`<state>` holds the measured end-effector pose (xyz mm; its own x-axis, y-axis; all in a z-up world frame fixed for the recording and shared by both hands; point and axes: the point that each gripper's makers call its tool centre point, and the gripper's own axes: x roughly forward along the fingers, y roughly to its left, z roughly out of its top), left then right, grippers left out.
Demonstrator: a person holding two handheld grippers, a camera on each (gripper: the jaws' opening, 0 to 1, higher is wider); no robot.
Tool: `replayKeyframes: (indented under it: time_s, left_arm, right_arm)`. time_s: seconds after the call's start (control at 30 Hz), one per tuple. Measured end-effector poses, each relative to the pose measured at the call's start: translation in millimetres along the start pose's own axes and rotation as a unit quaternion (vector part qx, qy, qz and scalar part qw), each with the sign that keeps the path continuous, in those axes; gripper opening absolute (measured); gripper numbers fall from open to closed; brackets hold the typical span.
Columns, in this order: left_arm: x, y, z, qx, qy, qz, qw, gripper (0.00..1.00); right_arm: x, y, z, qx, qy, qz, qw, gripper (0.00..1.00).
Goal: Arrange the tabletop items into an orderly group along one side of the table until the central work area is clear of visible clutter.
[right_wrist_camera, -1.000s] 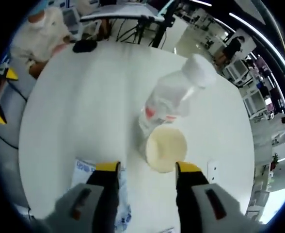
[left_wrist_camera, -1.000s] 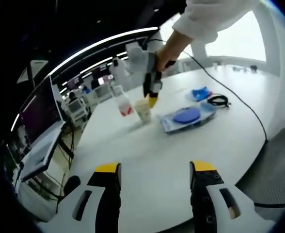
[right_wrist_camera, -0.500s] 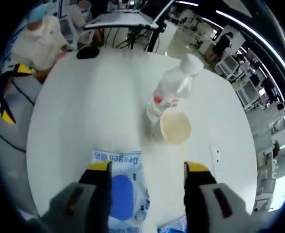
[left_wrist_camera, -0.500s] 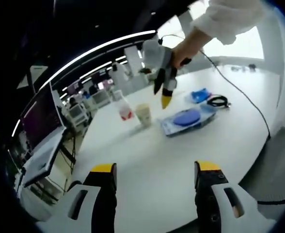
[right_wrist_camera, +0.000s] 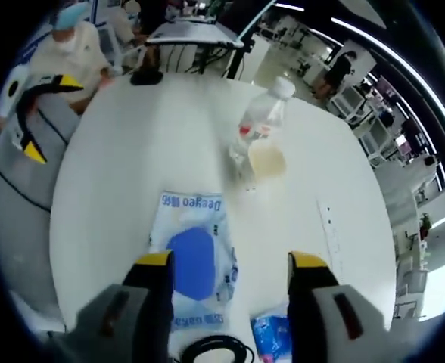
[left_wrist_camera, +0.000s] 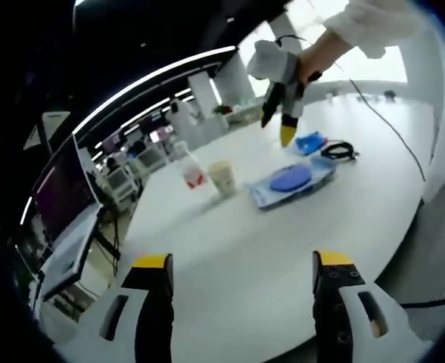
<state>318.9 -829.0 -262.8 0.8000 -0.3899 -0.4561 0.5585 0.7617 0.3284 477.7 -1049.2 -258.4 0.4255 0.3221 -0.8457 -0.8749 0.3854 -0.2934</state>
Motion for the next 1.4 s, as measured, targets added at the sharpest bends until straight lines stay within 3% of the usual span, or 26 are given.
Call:
replayKeyframes:
  time_s: [0.23, 0.37, 0.53, 0.7, 0.83, 0.93, 1.1, 1.3, 1.4]
  left_arm:
    - [1.6, -1.5, -2.4, 0.003, 0.008, -0.005, 1.0, 0.72]
    - [2.7, -5.5, -3.2, 0.005, 0.012, -0.014, 0.9998, 0.72]
    - [3.7, -5.5, -6.2, 0.0, 0.019, -0.015, 0.9997, 0.72]
    - [4.3, -11.8, -7.2, 0.005, 0.022, -0.028, 0.9994, 0.71]
    - [5.3, -12.7, -8.6, 0.001, 0.024, -0.031, 0.9992, 0.71]
    - [5.1, -10.5, -8.8, -0.005, 0.024, -0.027, 0.9993, 0.7]
    - [5.9, -12.4, -9.9, -0.01, 0.025, -0.032, 0.9991, 0.69]
    - [5.6, -17.7, -8.3, -0.007, 0.023, -0.043, 0.9988, 0.69]
    - [5.8, -19.9, -8.5, -0.011, 0.023, -0.049, 0.9985, 0.69]
  right_arm:
    - [-16.8, 10.5, -9.3, 0.056, -0.038, -0.003, 0.9977, 0.58]
    - [-24.4, 18.2, -18.5, 0.053, -0.04, -0.01, 0.9977, 0.58]
    - [-32.8, 25.2, -23.1, 0.093, -0.062, -0.015, 0.9936, 0.58]
    - [-41.6, 35.5, -30.4, 0.104, -0.068, -0.024, 0.992, 0.58]
    - [-50.4, 47.2, -37.3, 0.169, -0.089, -0.029, 0.9812, 0.58]
    - [-57.0, 59.6, -50.9, 0.184, -0.09, -0.045, 0.9779, 0.58]
    - [-68.1, 81.0, -78.2, 0.268, -0.096, -0.058, 0.9568, 0.57]
    - [-92.8, 86.2, -96.3, 0.337, -0.123, -0.091, 0.929, 0.58]
    - [-105.9, 90.8, -104.3, 0.345, -0.129, -0.104, 0.924, 0.58]
